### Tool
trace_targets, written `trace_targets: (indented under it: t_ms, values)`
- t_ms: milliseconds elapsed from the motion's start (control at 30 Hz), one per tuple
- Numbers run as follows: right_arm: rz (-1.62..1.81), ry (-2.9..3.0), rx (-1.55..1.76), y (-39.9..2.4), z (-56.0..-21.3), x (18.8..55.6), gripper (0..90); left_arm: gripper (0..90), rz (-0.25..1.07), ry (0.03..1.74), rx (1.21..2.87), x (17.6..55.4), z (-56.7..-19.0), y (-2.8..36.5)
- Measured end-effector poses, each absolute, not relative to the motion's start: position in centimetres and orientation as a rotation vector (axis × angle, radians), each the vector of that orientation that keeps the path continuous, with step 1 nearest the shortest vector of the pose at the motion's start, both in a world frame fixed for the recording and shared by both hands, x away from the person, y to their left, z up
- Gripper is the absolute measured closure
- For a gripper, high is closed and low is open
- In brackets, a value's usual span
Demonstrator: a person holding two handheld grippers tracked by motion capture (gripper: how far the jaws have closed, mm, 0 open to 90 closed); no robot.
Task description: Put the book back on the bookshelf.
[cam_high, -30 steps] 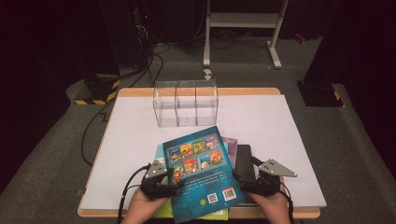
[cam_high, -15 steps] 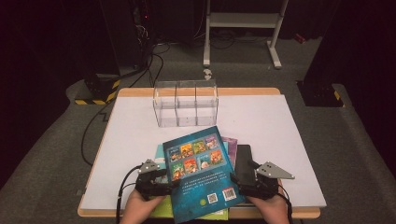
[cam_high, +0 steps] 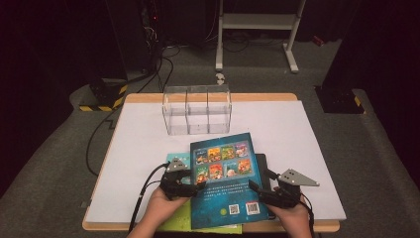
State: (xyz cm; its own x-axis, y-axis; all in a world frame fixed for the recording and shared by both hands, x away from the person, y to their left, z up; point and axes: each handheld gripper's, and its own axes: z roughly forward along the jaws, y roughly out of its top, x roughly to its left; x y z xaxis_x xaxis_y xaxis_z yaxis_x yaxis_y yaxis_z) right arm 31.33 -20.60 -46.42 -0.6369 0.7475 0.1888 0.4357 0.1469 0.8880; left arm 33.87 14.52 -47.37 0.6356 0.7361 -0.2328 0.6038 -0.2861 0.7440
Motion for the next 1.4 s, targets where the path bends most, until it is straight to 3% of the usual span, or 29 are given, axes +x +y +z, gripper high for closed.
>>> trace_targets:
  t_ms: [67,233,367,533,700,900,1267,1400]
  values:
    - [1.463,2.155,1.168,-20.5,-46.5,31.3,30.3,25.5,0.171,1.066,1.978,33.4,-47.5,15.1]
    - [1.465,2.172,1.228,-20.6,-46.7,31.7,31.2,27.3,0.166,1.063,1.923,32.0,-48.1,15.5]
    - [1.441,2.185,1.247,-20.1,-46.3,31.8,41.2,27.8,0.166,1.058,1.941,32.0,-48.0,15.6]
    - [1.353,2.21,1.201,-17.7,-46.1,30.7,35.6,28.9,0.18,1.09,1.934,32.4,-48.1,16.7]
    - [1.307,2.259,1.235,-16.1,-46.0,32.8,21.5,30.8,0.177,1.083,1.922,32.6,-48.4,17.4]
    - [1.269,2.351,1.29,-15.2,-45.9,35.2,21.5,31.1,0.184,1.087,1.909,32.4,-48.5,17.4]
    - [1.381,2.351,1.314,-16.9,-46.2,33.4,37.1,34.3,0.221,1.094,1.896,31.7,-48.5,17.3]
    - [1.353,2.373,1.302,-17.1,-45.7,33.1,43.1,30.3,0.195,1.099,1.903,31.7,-48.5,17.2]
